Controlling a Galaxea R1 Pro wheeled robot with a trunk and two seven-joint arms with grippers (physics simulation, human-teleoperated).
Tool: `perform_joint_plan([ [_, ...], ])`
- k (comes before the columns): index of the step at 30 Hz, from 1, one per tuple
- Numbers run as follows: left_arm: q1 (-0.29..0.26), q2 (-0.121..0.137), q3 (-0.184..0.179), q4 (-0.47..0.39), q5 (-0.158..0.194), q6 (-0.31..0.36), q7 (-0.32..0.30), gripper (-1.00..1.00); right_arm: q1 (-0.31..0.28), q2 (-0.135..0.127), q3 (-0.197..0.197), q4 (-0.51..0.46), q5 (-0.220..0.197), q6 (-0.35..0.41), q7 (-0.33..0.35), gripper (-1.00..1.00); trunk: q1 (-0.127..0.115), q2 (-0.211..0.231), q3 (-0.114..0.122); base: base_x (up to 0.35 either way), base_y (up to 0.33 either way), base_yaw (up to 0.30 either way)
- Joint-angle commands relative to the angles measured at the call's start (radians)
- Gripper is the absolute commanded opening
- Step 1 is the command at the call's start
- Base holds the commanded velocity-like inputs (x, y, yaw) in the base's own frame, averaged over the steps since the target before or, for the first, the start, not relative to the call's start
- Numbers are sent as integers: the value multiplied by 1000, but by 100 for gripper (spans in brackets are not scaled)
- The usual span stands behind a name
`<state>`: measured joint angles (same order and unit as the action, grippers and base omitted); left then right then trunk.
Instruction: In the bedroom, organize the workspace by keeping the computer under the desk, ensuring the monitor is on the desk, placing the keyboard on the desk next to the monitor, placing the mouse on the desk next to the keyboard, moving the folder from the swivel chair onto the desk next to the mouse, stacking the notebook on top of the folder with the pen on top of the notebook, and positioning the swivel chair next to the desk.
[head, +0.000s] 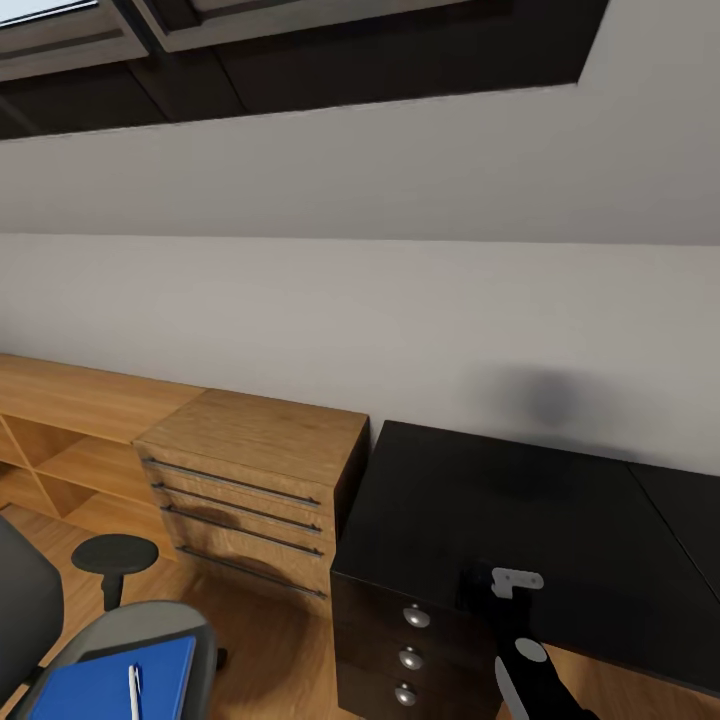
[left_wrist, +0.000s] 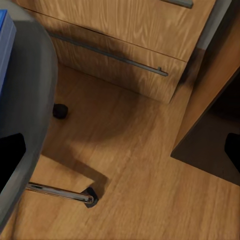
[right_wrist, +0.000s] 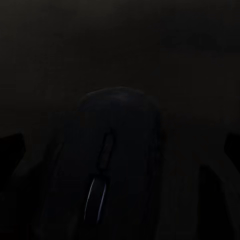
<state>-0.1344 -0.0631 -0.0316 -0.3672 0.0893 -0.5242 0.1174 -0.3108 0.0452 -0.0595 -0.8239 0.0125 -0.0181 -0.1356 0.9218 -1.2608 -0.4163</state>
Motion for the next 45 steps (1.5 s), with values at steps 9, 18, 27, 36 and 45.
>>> perform_joint_plan([
  [9, -1, 0, -3, 1, 10, -3, 1, 100, -1, 1, -2, -9, 1, -3, -2, 100, 0, -1, -1, 0, 0, 0],
  [18, -1, 0, -2, 1, 10, -3, 1, 100, 0, -3, -3, -180, 0, 79, -3, 100, 0, -1, -1, 0, 0, 0],
  [27, -1, 0, -2, 11, 10, -4, 1, 100, 1, -11, -3, -248, -2, 171, -3, 100, 0, -1, -1, 0, 0, 0],
  [36, -1, -29, -1, 21, 11, -5, -4, 100, -7, 5, -20, -292, 35, 162, -3, 100, -8, 13, 5, 0, 0, 0],
  [45, -1, -23, -3, 22, 10, -5, -2, 100, -7, -9, -17, -343, 32, 168, -2, 100, -42, 76, 33, 0, 0, 0],
])
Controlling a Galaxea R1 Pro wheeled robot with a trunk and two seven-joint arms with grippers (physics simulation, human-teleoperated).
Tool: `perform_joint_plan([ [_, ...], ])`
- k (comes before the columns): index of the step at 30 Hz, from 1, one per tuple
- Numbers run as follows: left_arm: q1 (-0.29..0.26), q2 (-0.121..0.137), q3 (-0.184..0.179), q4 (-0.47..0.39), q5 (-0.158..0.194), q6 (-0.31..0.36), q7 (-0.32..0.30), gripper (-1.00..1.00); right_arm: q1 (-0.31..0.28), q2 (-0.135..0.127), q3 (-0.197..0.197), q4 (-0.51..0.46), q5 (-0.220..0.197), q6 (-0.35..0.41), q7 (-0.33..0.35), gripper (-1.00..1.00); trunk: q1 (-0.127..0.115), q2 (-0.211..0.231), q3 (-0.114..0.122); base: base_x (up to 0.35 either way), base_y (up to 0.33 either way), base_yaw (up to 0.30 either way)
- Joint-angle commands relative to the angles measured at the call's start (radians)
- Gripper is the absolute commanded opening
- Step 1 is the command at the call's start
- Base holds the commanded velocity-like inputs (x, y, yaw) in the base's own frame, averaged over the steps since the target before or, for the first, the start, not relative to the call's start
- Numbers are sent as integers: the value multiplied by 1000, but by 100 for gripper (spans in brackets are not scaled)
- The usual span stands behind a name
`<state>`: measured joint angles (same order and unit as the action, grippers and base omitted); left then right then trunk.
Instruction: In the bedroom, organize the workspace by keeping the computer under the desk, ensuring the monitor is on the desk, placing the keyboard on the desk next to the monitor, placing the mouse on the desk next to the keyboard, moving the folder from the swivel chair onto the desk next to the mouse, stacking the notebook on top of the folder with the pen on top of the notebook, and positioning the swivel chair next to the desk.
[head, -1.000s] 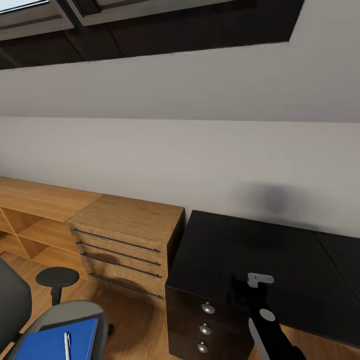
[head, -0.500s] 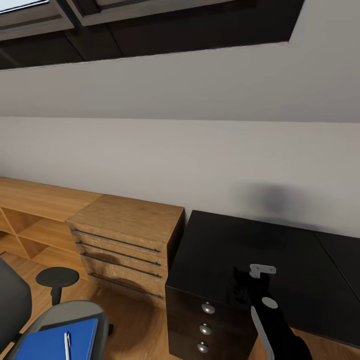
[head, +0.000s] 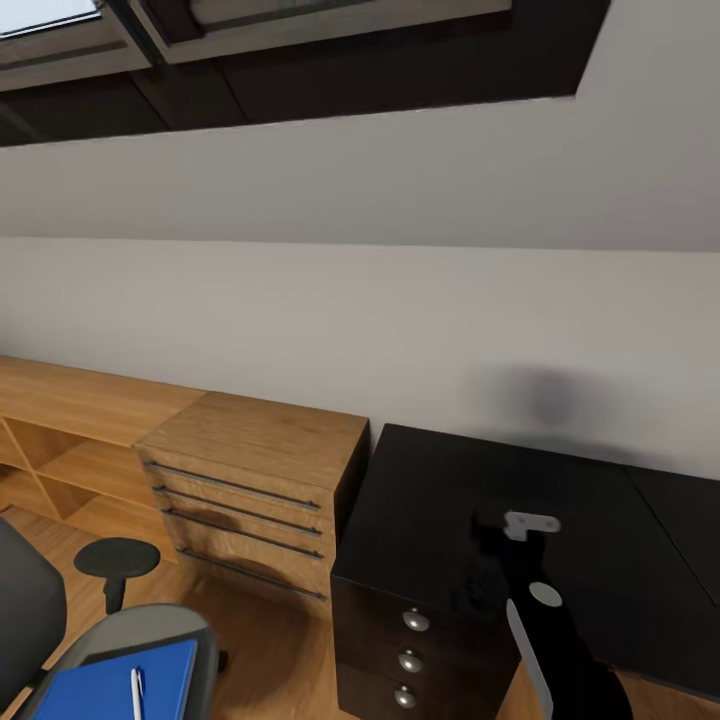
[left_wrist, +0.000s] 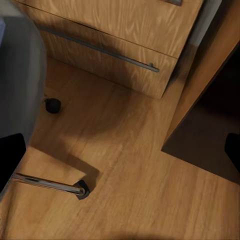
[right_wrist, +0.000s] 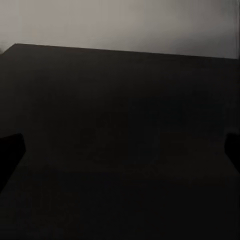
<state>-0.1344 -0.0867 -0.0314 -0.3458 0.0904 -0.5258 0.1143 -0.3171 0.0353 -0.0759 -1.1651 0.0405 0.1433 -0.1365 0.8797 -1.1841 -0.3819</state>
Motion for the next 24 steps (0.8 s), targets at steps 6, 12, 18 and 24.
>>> perform_joint_plan([
  [6, -1, 1, -4, 1, 10, -3, 1, 100, 0, -1, -1, -36, 4, 6, -2, 100, -23, 42, 18, 0, 0, 0],
  [12, -1, 1, 0, 1, 11, -3, 2, 100, 0, -1, -1, -37, 4, 5, -2, 100, -42, 77, 33, 0, 0, 0],
  [18, -1, 1, 0, 1, 11, -3, 2, 100, 0, 1, -1, -20, 4, 3, -2, 100, -42, 77, 33, 0, 0, 0],
  [24, -1, 2, -1, 1, 11, -3, 2, 100, 0, 1, -1, -15, 2, 4, -3, 100, -42, 77, 34, 0, 0, 0],
])
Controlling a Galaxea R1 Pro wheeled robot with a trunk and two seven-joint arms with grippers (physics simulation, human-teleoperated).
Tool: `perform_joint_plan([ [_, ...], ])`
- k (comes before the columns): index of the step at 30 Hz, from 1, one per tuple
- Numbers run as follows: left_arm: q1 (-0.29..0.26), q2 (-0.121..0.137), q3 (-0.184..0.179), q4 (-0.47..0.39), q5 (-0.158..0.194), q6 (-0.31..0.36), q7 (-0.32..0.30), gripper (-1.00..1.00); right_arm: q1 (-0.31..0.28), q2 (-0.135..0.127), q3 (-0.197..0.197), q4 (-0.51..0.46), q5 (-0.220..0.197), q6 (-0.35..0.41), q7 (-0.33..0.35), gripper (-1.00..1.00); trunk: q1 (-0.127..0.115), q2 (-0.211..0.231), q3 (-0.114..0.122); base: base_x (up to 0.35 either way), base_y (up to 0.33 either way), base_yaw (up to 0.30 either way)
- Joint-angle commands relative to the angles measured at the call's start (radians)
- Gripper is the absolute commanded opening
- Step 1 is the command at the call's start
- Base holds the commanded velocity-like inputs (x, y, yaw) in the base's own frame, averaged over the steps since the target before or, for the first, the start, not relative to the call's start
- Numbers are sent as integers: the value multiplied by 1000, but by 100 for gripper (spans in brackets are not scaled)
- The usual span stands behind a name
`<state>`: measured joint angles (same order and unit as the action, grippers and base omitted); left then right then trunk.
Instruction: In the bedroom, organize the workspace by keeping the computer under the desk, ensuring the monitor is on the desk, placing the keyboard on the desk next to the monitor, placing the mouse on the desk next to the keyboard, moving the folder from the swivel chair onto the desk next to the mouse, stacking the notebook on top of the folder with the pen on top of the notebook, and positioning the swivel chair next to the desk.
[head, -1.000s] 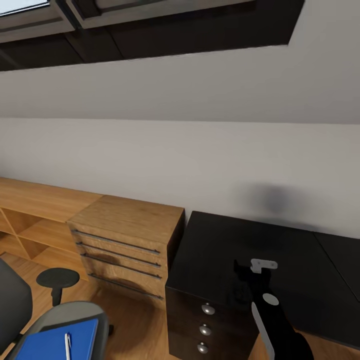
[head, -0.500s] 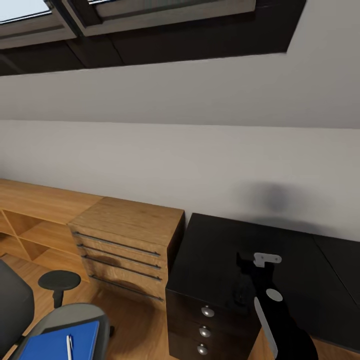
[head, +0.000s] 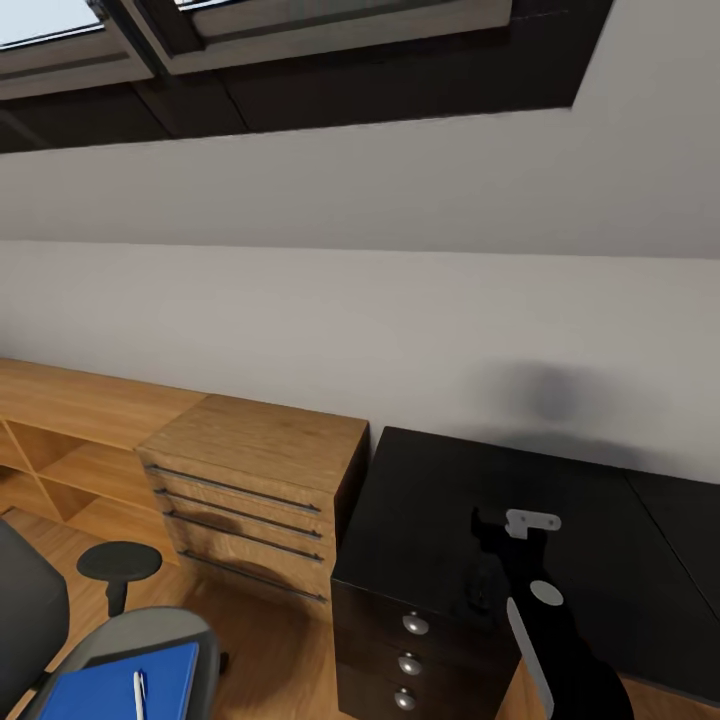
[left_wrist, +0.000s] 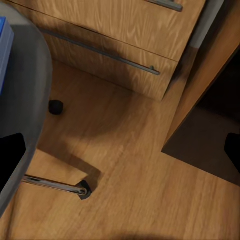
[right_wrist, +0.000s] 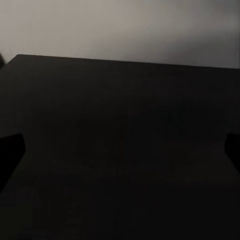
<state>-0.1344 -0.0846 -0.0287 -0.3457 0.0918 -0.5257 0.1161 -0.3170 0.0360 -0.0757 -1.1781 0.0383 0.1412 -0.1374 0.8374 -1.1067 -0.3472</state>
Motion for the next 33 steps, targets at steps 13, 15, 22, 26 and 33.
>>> perform_joint_plan([
  [13, -1, 2, -4, 1, 9, -3, 0, 100, -1, 1, -1, 5, 4, 5, -2, 100, 0, -1, 11, -56, 0, -54],
  [15, -1, 3, -4, 1, 9, -3, 0, 100, -1, 1, 0, 6, 4, 5, -2, 100, 0, -1, 12, -260, 0, -21],
  [22, -1, 3, -4, 1, 9, -3, 0, 100, -1, 4, 0, 20, 2, 4, -4, 100, 0, -1, 12, -310, 0, -6],
  [26, -1, 2, -4, 1, 9, -3, 0, 100, -1, 4, 1, 23, 1, 3, -4, 100, 0, -1, 13, -326, 0, -1],
  [33, -1, 3, -4, 1, 9, -3, 0, 100, -1, 5, 1, 27, 0, 3, -4, 100, 0, -1, 13, -308, 0, 0],
])
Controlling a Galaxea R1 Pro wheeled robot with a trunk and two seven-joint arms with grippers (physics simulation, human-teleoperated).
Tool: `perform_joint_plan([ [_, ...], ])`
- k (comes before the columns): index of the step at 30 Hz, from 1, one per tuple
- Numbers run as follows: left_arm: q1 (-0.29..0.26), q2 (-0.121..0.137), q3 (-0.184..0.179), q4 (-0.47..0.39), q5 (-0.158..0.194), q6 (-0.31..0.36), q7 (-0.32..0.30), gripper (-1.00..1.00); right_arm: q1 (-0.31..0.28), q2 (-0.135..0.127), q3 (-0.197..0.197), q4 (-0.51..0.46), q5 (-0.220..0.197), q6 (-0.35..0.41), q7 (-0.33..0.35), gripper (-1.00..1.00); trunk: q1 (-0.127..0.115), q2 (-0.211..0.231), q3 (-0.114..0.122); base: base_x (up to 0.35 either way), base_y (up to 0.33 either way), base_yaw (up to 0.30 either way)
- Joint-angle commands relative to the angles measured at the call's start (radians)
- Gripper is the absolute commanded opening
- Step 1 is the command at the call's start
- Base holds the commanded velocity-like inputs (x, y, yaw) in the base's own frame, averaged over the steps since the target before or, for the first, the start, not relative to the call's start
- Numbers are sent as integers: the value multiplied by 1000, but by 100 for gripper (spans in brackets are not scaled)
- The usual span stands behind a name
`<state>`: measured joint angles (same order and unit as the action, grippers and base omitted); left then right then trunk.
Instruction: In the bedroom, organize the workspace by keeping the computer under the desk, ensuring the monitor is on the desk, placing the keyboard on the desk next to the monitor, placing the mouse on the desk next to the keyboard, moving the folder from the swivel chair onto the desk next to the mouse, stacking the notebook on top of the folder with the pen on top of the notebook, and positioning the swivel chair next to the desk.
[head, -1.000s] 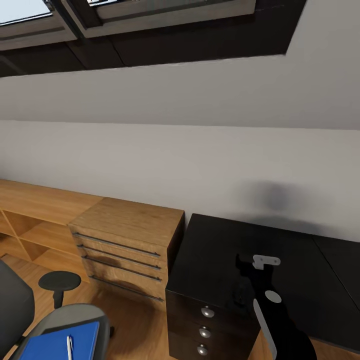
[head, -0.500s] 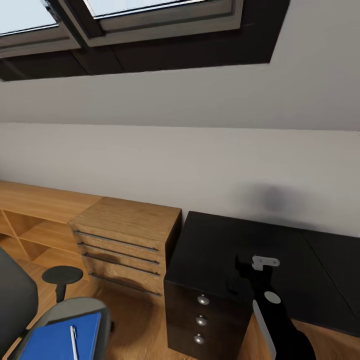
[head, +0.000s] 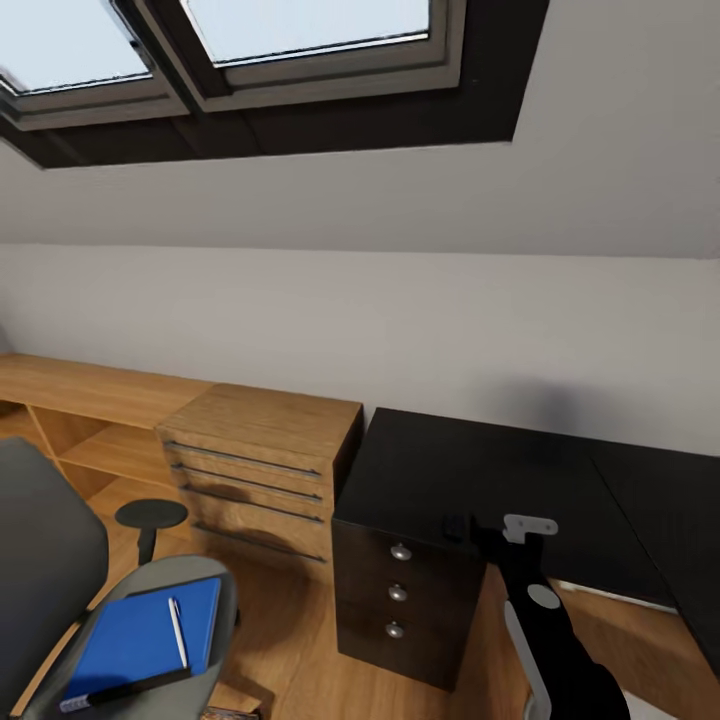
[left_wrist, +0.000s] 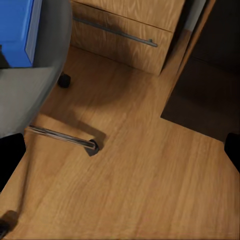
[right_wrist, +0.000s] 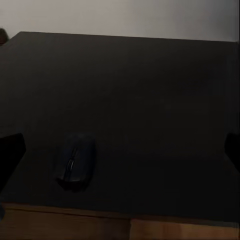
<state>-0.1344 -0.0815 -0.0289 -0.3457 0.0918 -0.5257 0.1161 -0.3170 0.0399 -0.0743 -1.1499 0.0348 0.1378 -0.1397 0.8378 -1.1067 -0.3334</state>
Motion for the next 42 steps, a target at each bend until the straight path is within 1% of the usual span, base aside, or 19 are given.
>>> perform_joint_plan([
  [1, -1, 0, -3, 1, 9, -3, 0, 100, 0, 1, -1, -1, 4, 6, -2, 100, 0, -1, -1, -190, 0, 0],
  [7, -1, 0, -3, 1, 9, -3, 0, 100, 0, 3, 1, 9, 2, 6, -1, 100, 0, -1, -1, -43, 0, -81],
  [17, -1, 0, -2, 1, 9, -3, 0, 100, 0, 3, 2, 14, 0, 6, -1, 100, 0, -1, -1, -20, 15, -242],
  [31, -1, 0, -2, 1, 9, -3, 0, 100, 0, 4, 4, 27, 0, 6, -1, 100, 0, -1, -1, -210, 203, -265],
  [36, -1, 0, -2, 1, 9, -3, 0, 100, 0, 15, 4, 35, 1, 6, -3, 100, 0, -1, -5, -216, 207, -207],
  [37, -1, 0, -2, 1, 9, -3, 0, 100, 0, 20, 4, 36, 1, 5, -3, 100, 0, -1, -6, -107, 96, -183],
  [42, -1, 0, -2, 1, 9, -3, 1, 100, 0, 27, 3, 43, 2, 5, -3, 100, 0, -1, -12, -51, 46, -167],
])
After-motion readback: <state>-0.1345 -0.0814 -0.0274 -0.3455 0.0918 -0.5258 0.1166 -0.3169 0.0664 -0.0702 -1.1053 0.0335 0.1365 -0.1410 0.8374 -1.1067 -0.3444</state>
